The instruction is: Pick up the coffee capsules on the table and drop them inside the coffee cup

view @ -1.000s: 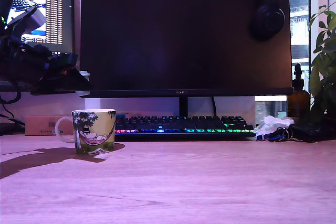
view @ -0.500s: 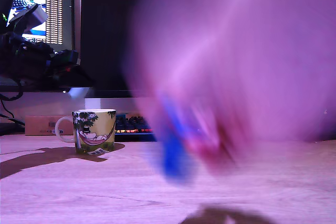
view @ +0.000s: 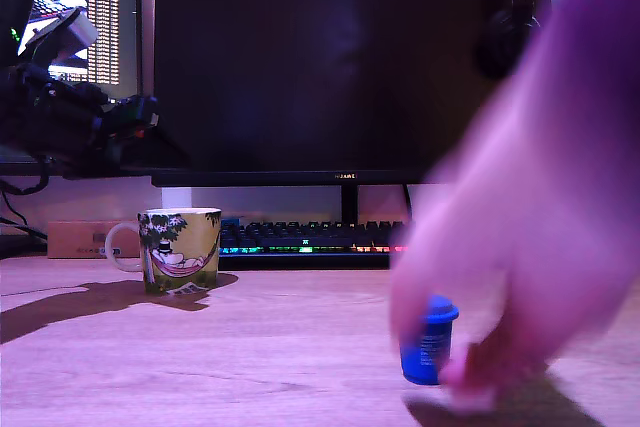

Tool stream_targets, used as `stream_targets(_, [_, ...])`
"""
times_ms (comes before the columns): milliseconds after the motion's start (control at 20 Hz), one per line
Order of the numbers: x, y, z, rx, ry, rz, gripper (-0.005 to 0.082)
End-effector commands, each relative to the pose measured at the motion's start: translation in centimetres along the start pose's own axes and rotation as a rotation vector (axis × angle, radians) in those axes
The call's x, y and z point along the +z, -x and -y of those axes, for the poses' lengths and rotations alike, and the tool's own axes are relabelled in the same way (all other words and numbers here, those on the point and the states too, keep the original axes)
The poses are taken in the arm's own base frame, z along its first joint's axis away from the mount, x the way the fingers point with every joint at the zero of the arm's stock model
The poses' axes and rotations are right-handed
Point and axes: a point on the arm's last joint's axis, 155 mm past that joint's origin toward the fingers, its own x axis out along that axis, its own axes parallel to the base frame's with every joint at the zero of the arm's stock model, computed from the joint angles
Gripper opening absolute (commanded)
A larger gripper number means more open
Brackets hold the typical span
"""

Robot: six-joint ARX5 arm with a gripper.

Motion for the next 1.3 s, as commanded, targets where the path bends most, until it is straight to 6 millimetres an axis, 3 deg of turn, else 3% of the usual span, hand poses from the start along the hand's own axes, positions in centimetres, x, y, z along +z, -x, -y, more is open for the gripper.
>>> stream_targets(0, [0.5, 0.1, 0.9, -0.041, 0.024, 0.001, 0.0322])
stream_targets(300, [1.6, 1.7, 3.8, -0.123, 0.054, -0.028, -0.0027])
stream_targets(600, [1.3, 3.3, 5.9, -0.172, 0.042, -0.088, -0.0023])
stream_targets(1050, [0.5, 4.5, 7.3, -0.223, 0.028, -0.132, -0.0024])
stream_targets(1250, [0.7, 5.9, 8.8, -0.319, 0.029, -0.135, -0.0024])
